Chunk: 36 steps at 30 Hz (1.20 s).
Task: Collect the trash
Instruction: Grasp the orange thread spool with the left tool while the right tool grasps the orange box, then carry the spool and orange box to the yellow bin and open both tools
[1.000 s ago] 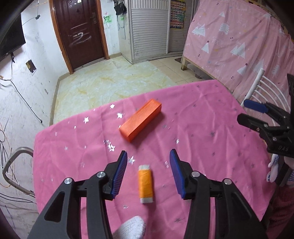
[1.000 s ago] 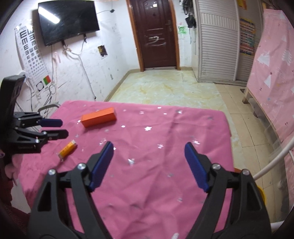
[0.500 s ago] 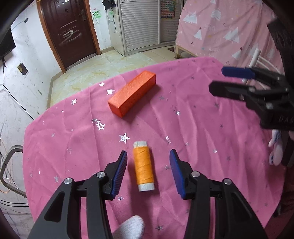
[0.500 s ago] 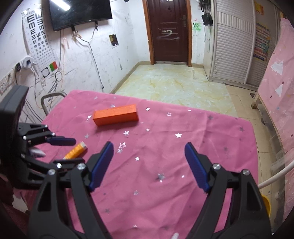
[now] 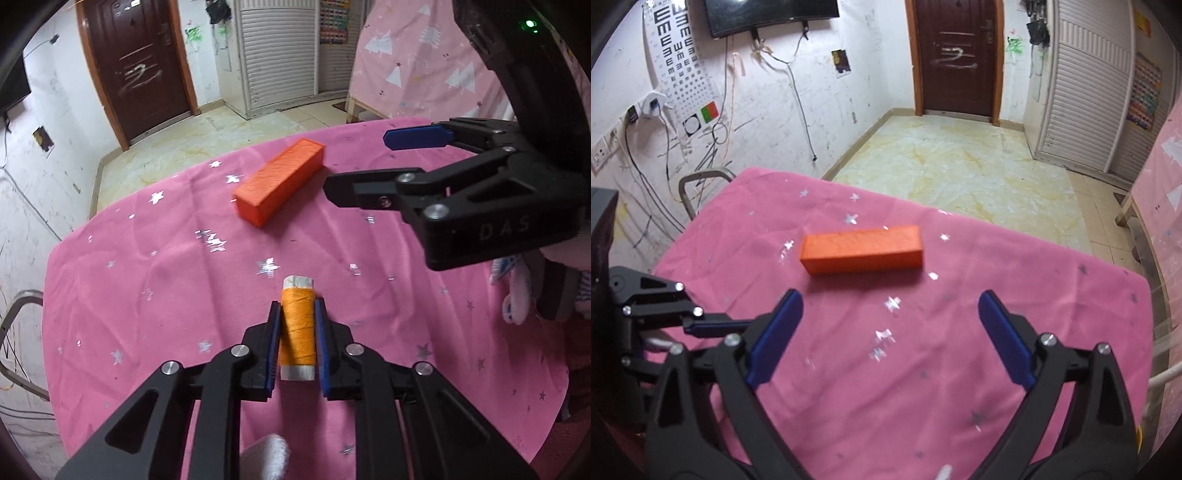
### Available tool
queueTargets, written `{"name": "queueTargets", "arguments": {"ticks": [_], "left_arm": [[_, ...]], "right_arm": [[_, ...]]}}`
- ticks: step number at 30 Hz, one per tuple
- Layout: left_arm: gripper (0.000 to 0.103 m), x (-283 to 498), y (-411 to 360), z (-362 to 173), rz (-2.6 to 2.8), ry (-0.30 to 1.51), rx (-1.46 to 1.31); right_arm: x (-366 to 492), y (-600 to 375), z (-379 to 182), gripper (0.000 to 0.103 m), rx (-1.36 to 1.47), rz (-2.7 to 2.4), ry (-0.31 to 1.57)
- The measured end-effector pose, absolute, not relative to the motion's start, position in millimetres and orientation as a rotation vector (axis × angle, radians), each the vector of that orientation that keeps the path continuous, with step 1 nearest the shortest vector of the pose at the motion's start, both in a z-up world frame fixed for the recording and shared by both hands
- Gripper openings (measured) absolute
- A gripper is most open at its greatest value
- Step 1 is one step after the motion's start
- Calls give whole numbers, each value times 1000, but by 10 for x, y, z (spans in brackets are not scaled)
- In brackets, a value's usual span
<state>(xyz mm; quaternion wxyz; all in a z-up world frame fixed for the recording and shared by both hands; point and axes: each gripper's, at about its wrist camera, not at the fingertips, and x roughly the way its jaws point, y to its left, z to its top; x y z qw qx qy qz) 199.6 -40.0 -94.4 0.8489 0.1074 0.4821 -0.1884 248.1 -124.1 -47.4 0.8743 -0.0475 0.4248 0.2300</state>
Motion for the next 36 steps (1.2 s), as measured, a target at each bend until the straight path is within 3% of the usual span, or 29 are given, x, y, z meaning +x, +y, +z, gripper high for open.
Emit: {"name": "queueTargets", "arguments": {"ticks": [25, 28, 36], "left_arm": [[9, 2037, -148, -970, -404, 1002, 155], [9, 2019, -160, -973, -397, 998, 160], [9, 1976, -241, -923, -377, 999, 158]], "right_arm": [[2935, -761, -750, 97, -171, 486, 965], [2919, -775, -748, 89, -188, 466, 951], [2774, -1049, -508, 89, -111, 459, 896]]}}
